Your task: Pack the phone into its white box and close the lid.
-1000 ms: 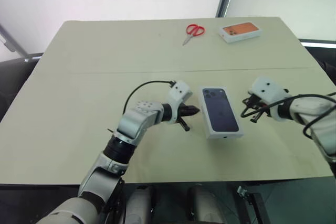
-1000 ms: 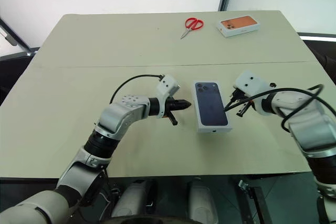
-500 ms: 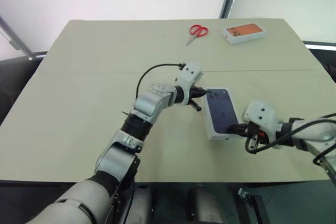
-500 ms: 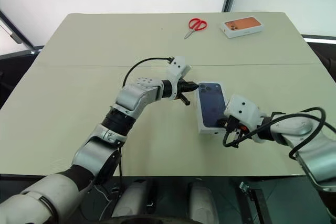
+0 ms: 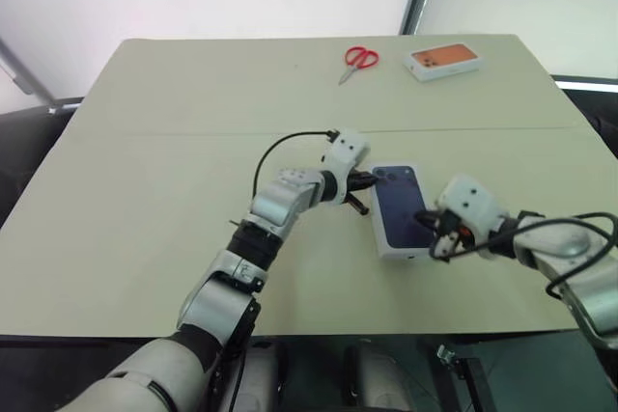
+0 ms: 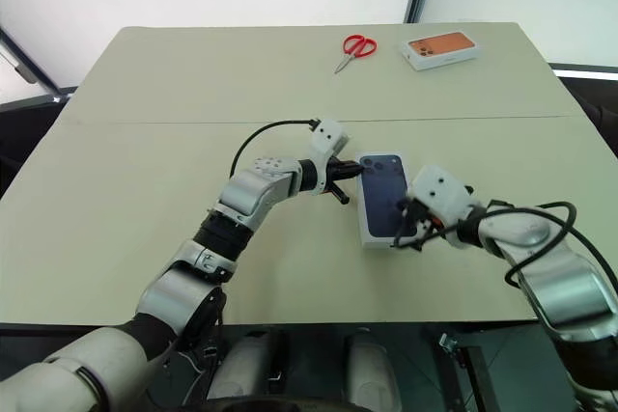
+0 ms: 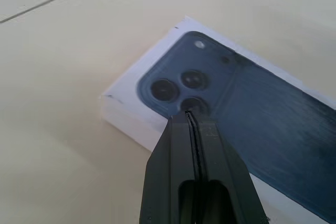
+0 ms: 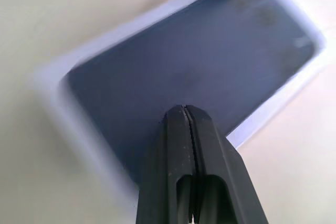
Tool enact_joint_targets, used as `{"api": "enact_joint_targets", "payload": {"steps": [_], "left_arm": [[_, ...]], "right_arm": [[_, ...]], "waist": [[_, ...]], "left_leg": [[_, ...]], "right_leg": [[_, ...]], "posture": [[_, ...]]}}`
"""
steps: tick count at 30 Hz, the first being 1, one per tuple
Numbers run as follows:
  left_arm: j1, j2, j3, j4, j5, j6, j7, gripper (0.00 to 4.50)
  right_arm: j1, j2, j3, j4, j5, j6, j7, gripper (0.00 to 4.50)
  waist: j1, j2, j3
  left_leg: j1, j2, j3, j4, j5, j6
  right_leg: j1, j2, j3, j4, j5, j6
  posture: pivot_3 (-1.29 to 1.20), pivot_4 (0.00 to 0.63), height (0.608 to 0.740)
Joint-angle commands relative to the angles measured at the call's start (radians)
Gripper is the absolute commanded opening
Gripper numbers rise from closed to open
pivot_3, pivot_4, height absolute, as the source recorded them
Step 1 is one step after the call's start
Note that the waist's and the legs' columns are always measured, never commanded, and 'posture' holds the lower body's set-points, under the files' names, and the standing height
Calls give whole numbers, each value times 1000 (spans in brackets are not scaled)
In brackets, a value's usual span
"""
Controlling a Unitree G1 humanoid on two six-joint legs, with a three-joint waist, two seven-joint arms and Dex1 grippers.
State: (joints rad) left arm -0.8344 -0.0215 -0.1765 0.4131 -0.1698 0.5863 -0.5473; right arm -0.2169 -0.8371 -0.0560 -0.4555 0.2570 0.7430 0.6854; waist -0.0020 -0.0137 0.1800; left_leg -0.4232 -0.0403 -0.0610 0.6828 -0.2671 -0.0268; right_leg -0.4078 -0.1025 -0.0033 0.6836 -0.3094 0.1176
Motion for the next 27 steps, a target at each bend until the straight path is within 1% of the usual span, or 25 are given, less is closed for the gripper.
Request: {"api": "enact_joint_targets", "payload": {"steps": [1,4,6,8,9,10,12,15,16,18,20,22,27], "left_arm": [[62,71,159,-207,-45,-64,76,0],[196,177,223,-383,-51,-42,87,0],[283,249,269,-476,-64,-12,87,0],[313,274,277,-512,-77,3,94,0],[374,314,293,-562,-70,10,91,0],[452,365,339,-613,-77,17,75,0],[553,424,399,-683,-95,31,63,0],[643,458,468,-757,-140,53,72,0],[658,461,479,-774,-149,59,77,0],[680,468,499,-795,-167,68,79,0],[746,483,553,-833,-193,84,73,0],[792,495,579,-862,-203,91,78,0],[809,501,589,-883,-219,101,111,0]], "right_arm": [[-140,88,-79,106,-11,-69,-113,12],[-201,158,-133,212,38,-84,-125,12],[-223,169,-150,274,47,-114,-111,12],[-230,168,-151,297,48,-130,-102,12],[-222,144,-153,338,46,-163,-63,12],[-207,122,-149,367,44,-199,-21,12],[-192,94,-145,414,46,-243,43,12],[-202,70,-151,481,75,-265,112,12],[-209,63,-151,506,76,-275,130,12],[-214,56,-147,527,72,-293,151,12],[-228,54,-146,543,78,-291,163,12],[-237,52,-140,556,75,-292,173,12],[-255,54,-124,568,71,-291,190,12]], "waist": [[-11,1,0],[-11,1,0],[-11,1,0],[-1,1,0],[9,1,0],[12,1,0],[10,1,0],[12,1,0],[13,1,0],[14,1,0],[11,1,0],[-1,2,0],[-7,2,0]], "left_leg": [[-1,0,0,-1,1,-2],[-1,1,0,-3,1,-2],[-1,1,0,-3,1,-2],[-1,0,0,-3,1,-2],[-2,0,-1,-2,1,-2],[-3,-1,-1,-1,1,-2],[-2,-2,0,0,0,-1],[-2,-1,1,-1,0,0],[-2,-1,0,-1,-2,4],[-2,-1,0,0,-3,4],[-2,-1,0,0,-3,4],[-2,-1,1,-1,-3,4],[-1,0,0,-2,-3,4]], "right_leg": [[-1,0,0,1,0,0],[-2,0,0,1,0,0],[-2,1,0,1,0,0],[-2,0,0,1,0,0],[-2,0,0,1,0,0],[-2,0,0,1,0,0],[-1,-1,1,-1,0,0],[-1,-1,1,-2,0,0],[-1,-1,1,-1,0,0],[0,-1,0,-1,0,0],[0,-1,0,-1,0,0],[-1,-1,1,-1,0,0],[-1,-1,0,0,0,0]], "posture": [[0,150,697],[0,150,697],[0,150,697],[0,150,697],[0,150,697],[0,150,697],[0,150,697],[0,150,697],[0,150,697],[0,150,697],[0,150,697],[0,150,697],[0,150,697]]}}
